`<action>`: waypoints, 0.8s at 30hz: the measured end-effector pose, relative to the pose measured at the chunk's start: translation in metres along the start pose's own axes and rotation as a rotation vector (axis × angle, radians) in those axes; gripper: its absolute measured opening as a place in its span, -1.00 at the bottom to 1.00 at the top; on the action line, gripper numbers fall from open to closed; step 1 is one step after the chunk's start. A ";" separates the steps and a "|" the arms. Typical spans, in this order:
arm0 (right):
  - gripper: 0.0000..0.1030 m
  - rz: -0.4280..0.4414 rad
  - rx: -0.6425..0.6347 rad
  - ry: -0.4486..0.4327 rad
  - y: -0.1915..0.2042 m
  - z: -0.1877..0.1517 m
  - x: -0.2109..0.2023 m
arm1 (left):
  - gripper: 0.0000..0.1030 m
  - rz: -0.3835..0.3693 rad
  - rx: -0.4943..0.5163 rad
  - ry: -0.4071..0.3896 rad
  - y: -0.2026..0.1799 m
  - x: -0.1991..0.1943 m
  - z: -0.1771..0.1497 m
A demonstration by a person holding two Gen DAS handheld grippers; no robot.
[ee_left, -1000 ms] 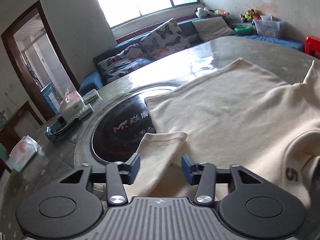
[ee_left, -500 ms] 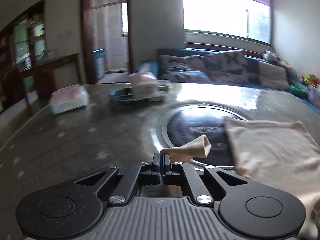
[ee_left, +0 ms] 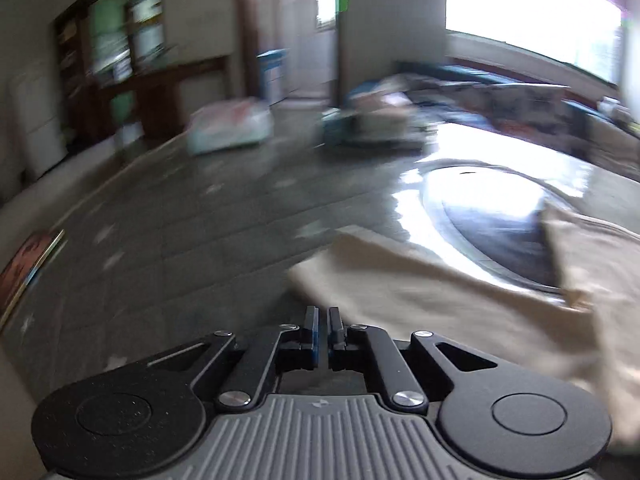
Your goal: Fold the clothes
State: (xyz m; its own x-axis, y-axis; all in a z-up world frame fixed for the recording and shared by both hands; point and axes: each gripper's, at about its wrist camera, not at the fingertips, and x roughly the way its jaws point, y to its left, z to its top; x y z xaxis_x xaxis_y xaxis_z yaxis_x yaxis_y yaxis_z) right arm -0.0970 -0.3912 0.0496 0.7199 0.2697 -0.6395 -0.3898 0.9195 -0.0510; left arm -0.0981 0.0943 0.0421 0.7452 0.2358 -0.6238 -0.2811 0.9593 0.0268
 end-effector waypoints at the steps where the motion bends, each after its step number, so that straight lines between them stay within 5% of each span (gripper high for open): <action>1: 0.01 0.031 -0.020 0.008 0.006 0.001 -0.002 | -0.91 -0.063 0.043 -0.013 -0.011 -0.008 0.000; 8: -0.27 0.200 -0.188 0.061 0.056 -0.008 -0.017 | -0.85 -0.524 0.361 -0.081 -0.091 -0.064 -0.021; 11: -0.34 0.266 -0.266 0.080 0.079 -0.014 -0.023 | -0.78 -0.633 0.476 -0.075 -0.117 -0.077 -0.035; 14: -0.41 0.312 -0.339 0.094 0.098 -0.020 -0.027 | -0.64 -0.673 0.582 -0.084 -0.137 -0.084 -0.052; 17: -0.41 0.314 -0.404 0.094 0.112 -0.027 -0.025 | -0.28 -0.682 0.666 -0.101 -0.147 -0.084 -0.062; 21: -0.62 0.284 -0.466 0.102 0.122 -0.034 -0.019 | -0.31 -0.671 0.730 -0.105 -0.152 -0.076 -0.069; 24: -0.87 0.272 -0.480 0.103 0.124 -0.037 -0.017 | -0.71 -0.659 0.763 -0.101 -0.156 -0.069 -0.073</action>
State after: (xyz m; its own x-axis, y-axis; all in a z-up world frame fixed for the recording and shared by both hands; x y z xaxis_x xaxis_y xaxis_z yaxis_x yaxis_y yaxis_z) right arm -0.1789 -0.2925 0.0256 0.5064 0.4278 -0.7487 -0.7886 0.5809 -0.2015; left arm -0.1496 -0.0831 0.0236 0.6698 -0.3987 -0.6265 0.6402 0.7375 0.2150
